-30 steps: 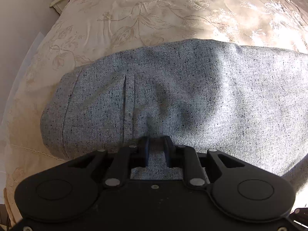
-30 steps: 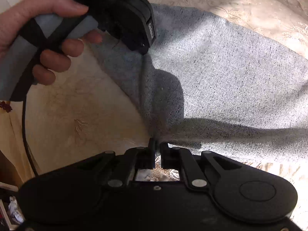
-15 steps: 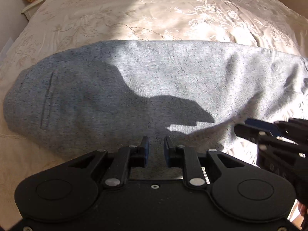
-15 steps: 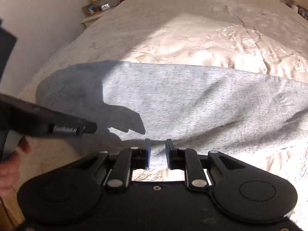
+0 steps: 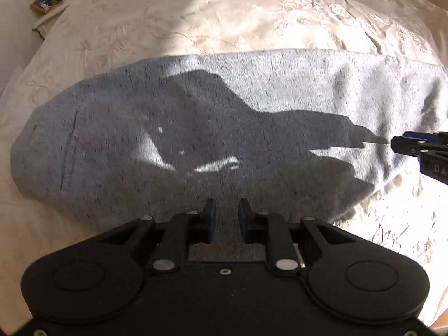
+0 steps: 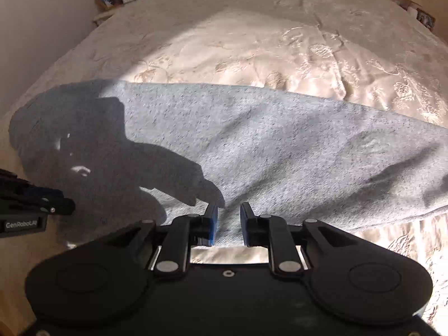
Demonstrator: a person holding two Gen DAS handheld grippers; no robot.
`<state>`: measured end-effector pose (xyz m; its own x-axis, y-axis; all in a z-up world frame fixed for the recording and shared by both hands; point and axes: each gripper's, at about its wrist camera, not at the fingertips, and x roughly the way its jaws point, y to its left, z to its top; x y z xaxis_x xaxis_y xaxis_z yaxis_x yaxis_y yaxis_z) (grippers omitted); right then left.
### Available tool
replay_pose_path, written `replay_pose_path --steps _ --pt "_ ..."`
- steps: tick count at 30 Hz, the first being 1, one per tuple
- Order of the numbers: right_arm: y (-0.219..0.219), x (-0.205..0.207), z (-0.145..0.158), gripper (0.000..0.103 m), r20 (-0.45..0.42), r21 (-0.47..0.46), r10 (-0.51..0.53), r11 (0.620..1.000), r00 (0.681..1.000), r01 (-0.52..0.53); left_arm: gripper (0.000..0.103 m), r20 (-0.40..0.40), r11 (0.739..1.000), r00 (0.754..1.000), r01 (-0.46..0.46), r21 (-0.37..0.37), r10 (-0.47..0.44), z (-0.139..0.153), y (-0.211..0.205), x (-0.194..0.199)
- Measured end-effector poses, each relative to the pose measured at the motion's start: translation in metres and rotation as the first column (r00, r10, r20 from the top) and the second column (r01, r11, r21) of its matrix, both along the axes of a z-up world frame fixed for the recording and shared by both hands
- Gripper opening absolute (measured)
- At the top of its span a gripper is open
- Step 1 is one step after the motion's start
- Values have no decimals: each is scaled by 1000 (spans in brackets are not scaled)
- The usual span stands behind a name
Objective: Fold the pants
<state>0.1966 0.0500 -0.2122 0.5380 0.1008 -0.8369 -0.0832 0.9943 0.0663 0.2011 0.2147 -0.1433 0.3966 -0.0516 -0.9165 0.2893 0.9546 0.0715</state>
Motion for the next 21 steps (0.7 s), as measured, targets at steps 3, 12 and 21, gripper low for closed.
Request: replay_pose_path --steps 3,12,21 --pt "-41 20 -8 23 -21 -63 -104 993 994 102 28 8 999 999 -41 32 41 -4 -3 24" --pt "-222 20 -31 23 -25 -242 -511 837 859 490 28 -61 982 983 -170 79 175 -30 5 54" --pt "-298 8 7 24 104 -137 -586 792 803 595 28 41 986 989 -144 84 141 15 -60 51"
